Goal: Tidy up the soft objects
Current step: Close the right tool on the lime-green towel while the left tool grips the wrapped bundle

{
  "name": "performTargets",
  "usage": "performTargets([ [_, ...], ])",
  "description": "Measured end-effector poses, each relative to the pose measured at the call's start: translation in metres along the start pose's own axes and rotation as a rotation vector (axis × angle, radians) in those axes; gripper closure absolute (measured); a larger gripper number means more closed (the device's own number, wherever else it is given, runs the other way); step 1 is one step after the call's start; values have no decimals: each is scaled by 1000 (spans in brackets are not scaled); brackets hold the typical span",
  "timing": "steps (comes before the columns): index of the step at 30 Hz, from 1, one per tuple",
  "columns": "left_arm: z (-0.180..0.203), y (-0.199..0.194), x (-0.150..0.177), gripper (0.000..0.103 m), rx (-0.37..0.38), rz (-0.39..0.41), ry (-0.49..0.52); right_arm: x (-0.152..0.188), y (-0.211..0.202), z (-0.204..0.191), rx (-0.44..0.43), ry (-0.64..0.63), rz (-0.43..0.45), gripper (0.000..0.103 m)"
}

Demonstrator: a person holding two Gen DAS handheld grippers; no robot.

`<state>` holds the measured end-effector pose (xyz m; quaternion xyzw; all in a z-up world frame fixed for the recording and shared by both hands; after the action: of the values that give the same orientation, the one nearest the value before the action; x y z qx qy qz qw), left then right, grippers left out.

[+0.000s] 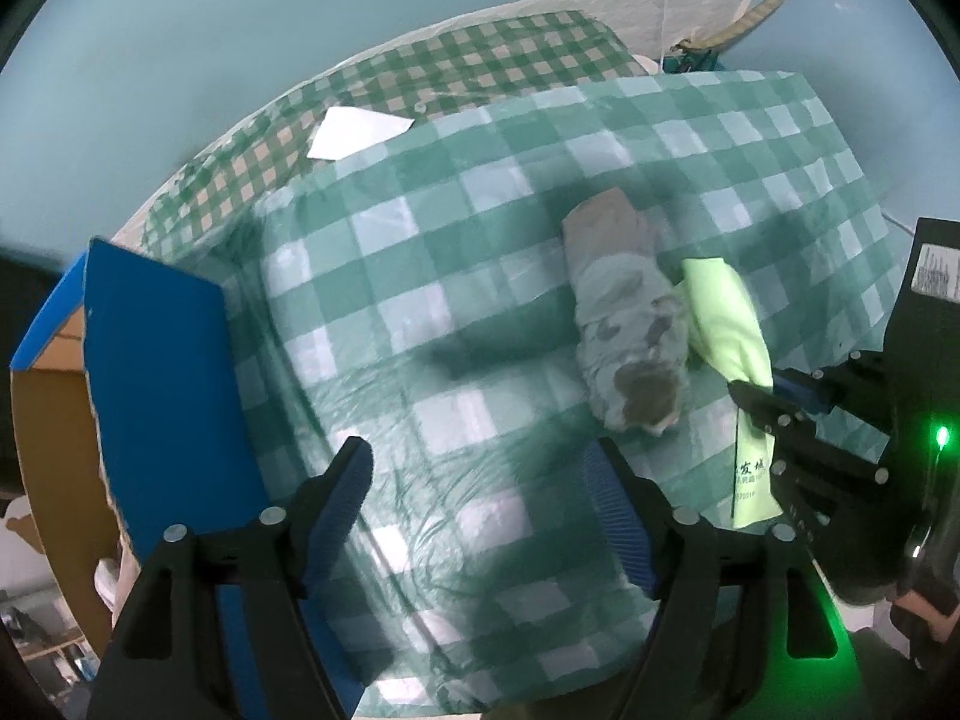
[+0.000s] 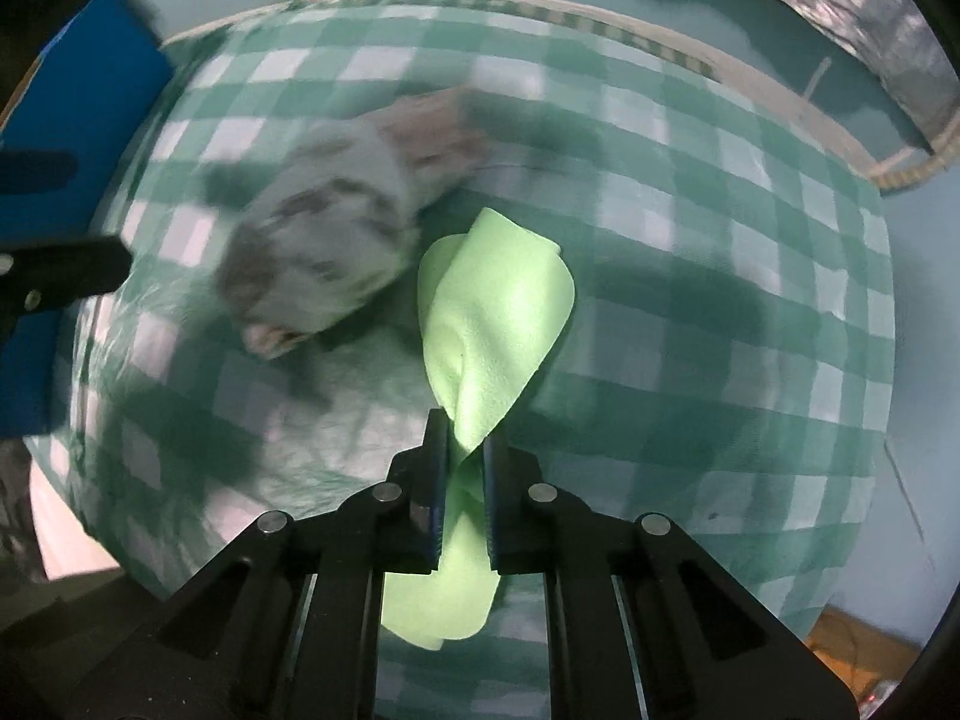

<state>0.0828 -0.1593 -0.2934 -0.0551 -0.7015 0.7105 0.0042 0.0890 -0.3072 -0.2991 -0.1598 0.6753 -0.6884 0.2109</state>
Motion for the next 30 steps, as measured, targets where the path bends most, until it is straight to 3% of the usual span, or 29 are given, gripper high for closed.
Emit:
performTargets([
  [13, 36, 10, -28, 23, 79, -38, -47, -12, -6, 73, -32, 99, 38, 95],
  [30, 72, 48, -30, 23, 22, -116, -4, -7, -18, 80, -46, 90, 46, 95],
])
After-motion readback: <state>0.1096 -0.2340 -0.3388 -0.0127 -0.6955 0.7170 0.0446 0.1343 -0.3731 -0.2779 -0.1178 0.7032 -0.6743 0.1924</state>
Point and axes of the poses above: each gripper's, at about its wrist camera, not at the fingertips, and y roughly the way its jaws point, z to its right, x to its underside, the point moved 10 cm from there along y, roughly the way its jaws point, and after that the axes turned 15 degrees about -y, right-handed, at the moved point
